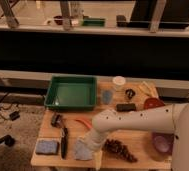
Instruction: Place towel in paper cup
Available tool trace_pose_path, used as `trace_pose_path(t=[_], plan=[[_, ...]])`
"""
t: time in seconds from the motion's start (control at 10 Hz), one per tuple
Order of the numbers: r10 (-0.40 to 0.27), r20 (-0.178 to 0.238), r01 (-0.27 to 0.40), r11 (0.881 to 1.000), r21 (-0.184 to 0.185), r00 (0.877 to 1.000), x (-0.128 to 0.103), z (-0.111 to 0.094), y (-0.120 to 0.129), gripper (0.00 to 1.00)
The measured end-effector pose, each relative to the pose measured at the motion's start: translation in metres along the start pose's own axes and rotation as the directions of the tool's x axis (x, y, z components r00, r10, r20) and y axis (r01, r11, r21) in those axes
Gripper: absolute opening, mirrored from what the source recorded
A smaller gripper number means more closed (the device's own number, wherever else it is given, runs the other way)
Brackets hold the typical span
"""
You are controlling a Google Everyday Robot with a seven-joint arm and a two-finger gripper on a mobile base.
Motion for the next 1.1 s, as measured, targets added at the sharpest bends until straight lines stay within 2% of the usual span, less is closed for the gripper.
trace_pose_path(t=[1.1], plan=[[-0.003,0.026,0.003,1.000,-0.004,1.000,0.0035,0.0051,0.0005,1.00]])
